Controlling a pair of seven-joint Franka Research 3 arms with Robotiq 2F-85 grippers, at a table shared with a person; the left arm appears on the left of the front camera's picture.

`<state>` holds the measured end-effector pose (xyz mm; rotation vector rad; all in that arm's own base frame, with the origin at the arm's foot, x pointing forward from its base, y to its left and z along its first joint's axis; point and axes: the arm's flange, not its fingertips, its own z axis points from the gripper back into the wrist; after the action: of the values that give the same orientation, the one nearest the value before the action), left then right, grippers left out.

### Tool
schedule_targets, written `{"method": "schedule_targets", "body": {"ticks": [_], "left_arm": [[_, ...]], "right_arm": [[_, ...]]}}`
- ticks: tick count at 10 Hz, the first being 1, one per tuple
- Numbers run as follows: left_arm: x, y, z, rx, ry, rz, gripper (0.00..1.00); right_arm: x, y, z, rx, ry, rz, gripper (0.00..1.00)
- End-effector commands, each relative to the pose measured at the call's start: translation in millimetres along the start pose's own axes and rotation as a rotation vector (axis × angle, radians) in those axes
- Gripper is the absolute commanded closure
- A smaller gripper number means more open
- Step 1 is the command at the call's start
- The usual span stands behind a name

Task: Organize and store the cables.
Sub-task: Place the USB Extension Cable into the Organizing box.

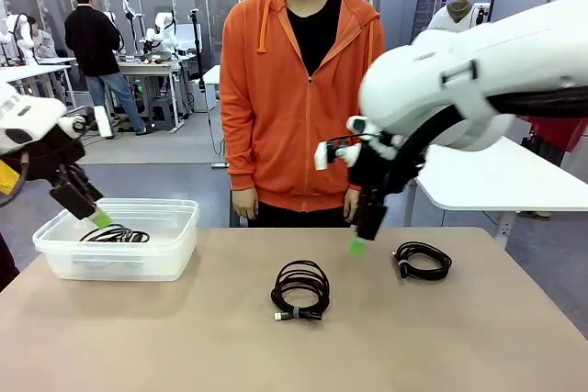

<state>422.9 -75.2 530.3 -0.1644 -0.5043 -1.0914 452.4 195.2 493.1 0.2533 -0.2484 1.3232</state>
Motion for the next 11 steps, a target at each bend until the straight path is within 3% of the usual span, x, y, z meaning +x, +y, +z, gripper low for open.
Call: {"method": "schedule_targets", "body": {"ticks": [1, 5, 8, 11], "left_arm": [[23.7, -11.1, -16.7, 0.007, 0.014, -0.088, 0.0], [93.1, -47.2, -60.7, 0.001, 0.053, -0.22, 0.0], [146.4, -64.2, -101.3, -0.043, 0.153, -0.299, 0.0], [189.2, -86.5, -140.1, -0.072, 0.073, -0.327, 0.0]], "right_arm": [[-34.3, 3.7, 17.3, -0.043, -0.007, -0.037, 0.0], [-91.5, 2.3, 62.1, -0.109, -0.088, -0.126, 0.0], [-121.0, 4.9, 90.2, -0.139, -0.145, -0.092, 0.0], [-142.1, 0.9, 115.9, -0.152, -0.171, -0.063, 0.0]]}}
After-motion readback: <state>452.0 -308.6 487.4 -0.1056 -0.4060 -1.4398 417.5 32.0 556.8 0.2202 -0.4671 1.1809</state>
